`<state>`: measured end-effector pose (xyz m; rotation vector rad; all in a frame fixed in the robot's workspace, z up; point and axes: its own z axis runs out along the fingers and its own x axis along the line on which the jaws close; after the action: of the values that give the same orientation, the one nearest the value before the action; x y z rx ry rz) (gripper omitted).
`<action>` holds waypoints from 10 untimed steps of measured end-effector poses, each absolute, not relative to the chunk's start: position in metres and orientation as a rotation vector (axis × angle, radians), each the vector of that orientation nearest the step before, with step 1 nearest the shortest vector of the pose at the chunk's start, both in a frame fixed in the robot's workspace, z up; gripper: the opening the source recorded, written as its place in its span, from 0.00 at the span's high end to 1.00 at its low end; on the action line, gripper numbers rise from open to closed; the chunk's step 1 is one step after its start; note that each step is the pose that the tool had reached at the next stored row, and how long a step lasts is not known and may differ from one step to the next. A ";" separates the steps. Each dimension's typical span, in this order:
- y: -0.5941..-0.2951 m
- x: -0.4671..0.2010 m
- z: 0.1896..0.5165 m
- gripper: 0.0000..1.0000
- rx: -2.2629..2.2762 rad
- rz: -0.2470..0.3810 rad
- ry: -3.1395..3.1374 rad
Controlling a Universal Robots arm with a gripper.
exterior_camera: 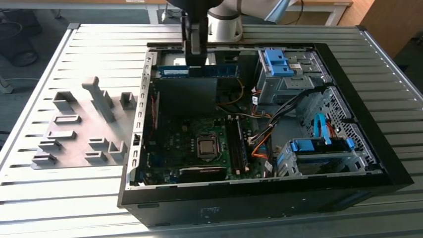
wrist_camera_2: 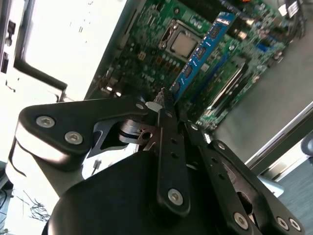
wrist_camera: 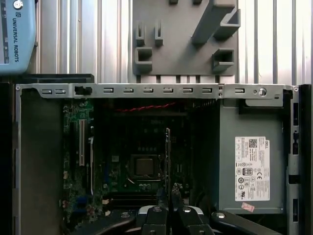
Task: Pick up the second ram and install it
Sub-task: 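Pick up the second ram and move it above second insertion slot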
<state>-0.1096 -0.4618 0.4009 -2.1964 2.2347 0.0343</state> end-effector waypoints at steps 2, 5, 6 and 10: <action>-0.462 -0.103 0.401 0.86 -2.196 0.034 2.235; -0.462 -0.091 0.401 0.86 -2.196 0.034 2.235; -0.462 -0.088 0.401 0.86 -2.196 0.034 2.235; -0.462 -0.078 0.401 0.86 -2.197 0.034 2.235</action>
<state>-0.0780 -0.4618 0.4009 -2.1965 2.2346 0.0343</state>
